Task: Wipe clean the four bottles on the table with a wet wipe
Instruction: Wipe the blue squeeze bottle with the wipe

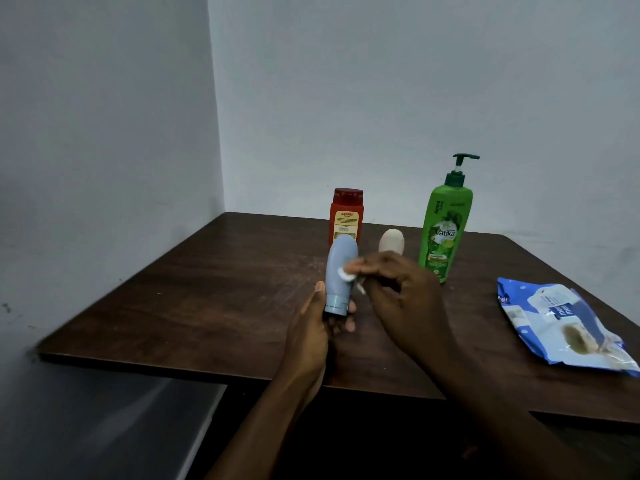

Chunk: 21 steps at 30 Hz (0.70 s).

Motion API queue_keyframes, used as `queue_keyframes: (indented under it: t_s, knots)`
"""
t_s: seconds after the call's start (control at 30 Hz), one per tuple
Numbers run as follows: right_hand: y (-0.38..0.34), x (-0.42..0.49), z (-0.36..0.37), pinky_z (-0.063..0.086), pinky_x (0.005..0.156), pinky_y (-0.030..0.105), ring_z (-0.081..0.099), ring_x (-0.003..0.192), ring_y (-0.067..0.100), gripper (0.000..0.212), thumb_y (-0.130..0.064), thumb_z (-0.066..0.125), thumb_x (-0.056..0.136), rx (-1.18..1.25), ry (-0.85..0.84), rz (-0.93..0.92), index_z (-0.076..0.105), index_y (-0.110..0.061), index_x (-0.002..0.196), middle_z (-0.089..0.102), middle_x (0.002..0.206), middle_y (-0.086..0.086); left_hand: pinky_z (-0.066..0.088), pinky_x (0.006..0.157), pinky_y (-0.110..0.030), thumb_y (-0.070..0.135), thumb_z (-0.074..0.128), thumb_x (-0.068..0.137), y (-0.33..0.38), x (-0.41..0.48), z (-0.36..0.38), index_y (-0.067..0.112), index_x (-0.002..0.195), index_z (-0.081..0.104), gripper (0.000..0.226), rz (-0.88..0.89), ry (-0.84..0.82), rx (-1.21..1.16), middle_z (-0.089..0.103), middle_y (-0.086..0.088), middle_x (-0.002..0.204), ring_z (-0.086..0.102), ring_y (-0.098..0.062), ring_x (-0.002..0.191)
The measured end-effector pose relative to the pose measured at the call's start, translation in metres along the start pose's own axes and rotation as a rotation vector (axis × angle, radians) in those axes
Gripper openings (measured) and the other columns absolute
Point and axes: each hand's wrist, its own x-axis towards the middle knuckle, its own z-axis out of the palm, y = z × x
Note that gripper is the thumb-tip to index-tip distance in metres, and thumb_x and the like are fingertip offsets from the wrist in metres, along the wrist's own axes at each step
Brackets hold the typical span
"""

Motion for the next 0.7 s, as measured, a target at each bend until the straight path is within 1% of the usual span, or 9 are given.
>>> queue_keyframes:
  t_s: [0.1,0.17,0.27,0.37,0.43,0.5,0.57,0.63,0.7]
  knots:
    - [0.004,0.023,-0.001,0.058,0.082,0.022,0.068,0.103,0.003,0.025,0.007,0.069,0.087,0.031,0.083,0.075,0.079,-0.012,0.100,0.073,0.105,-0.005,0.049,0.063,-0.030,0.051,0.042,0.095,0.001,-0.001,0.001,0.003,0.110,0.065,0.055,-0.006,-0.039,-0.044,0.067,-0.009,0.078,0.056,-0.018,0.059]
    - [0.002,0.024,0.001,0.054,0.079,0.013,0.067,0.102,-0.001,0.022,0.004,0.070,0.088,0.046,0.094,0.100,0.078,-0.011,0.101,0.073,0.106,-0.005,0.053,0.063,-0.027,0.051,0.047,0.088,0.002,-0.001,0.001,0.004,0.120,0.062,0.059,-0.024,-0.067,-0.051,0.069,-0.008,0.083,0.059,-0.016,0.062]
    - [-0.006,0.013,0.008,0.050,0.083,0.009,0.065,0.104,-0.003,0.023,0.000,0.070,0.089,0.031,0.072,0.092,0.077,-0.012,0.108,0.072,0.109,-0.003,0.058,0.065,-0.026,0.037,0.046,0.097,0.003,-0.001,0.002,0.008,0.130,0.059,0.046,-0.044,-0.092,-0.065,0.071,-0.009,0.100,0.067,-0.015,0.078]
    - [-0.009,-0.009,0.011,0.050,0.084,0.009,0.065,0.103,-0.003,0.029,0.000,0.069,0.089,-0.001,0.036,0.056,0.075,-0.016,0.112,0.070,0.111,-0.004,0.058,0.077,-0.032,0.037,0.050,0.092,0.005,-0.004,0.000,0.015,0.123,0.064,0.041,-0.064,-0.094,-0.134,0.071,-0.010,0.110,0.066,-0.021,0.095]
    - [-0.010,-0.026,0.011,0.051,0.083,0.011,0.065,0.103,-0.002,0.033,0.005,0.070,0.087,-0.026,0.022,0.020,0.076,-0.016,0.111,0.070,0.110,-0.006,0.053,0.088,-0.041,0.040,0.053,0.085,0.006,-0.006,-0.001,0.015,0.115,0.066,0.041,-0.079,-0.079,-0.155,0.070,-0.013,0.107,0.064,-0.024,0.096]
    - [-0.010,-0.037,0.012,0.055,0.085,0.021,0.065,0.104,0.002,0.034,0.007,0.072,0.084,-0.073,0.010,-0.019,0.077,-0.016,0.110,0.069,0.109,-0.008,0.048,0.096,-0.046,0.038,0.055,0.085,0.007,-0.008,-0.001,0.011,0.109,0.069,0.039,-0.116,-0.050,-0.164,0.072,-0.014,0.101,0.063,-0.027,0.094]
    - [-0.008,-0.039,0.012,0.057,0.085,0.029,0.065,0.104,0.005,0.034,0.006,0.073,0.083,-0.106,0.010,-0.042,0.077,-0.016,0.109,0.068,0.108,-0.006,0.050,0.089,-0.040,0.033,0.051,0.094,0.004,-0.007,0.000,0.007,0.109,0.068,0.034,-0.128,-0.056,-0.163,0.073,-0.013,0.098,0.065,-0.023,0.090]
    - [-0.008,-0.030,0.009,0.056,0.084,0.027,0.064,0.103,0.005,0.033,0.005,0.073,0.083,-0.120,0.017,-0.056,0.077,-0.016,0.109,0.066,0.106,-0.003,0.050,0.082,-0.034,0.026,0.050,0.096,0.004,-0.006,0.000,0.009,0.114,0.065,0.030,-0.125,-0.086,-0.176,0.070,-0.013,0.104,0.063,-0.021,0.091]
    - [-0.008,-0.014,0.007,0.055,0.083,0.023,0.063,0.101,0.003,0.033,0.005,0.072,0.084,-0.141,0.031,-0.054,0.077,-0.017,0.108,0.064,0.104,-0.003,0.051,0.082,-0.034,0.030,0.063,0.089,0.004,-0.004,-0.001,0.010,0.123,0.062,0.039,-0.123,-0.138,-0.193,0.067,-0.015,0.114,0.062,-0.024,0.096]
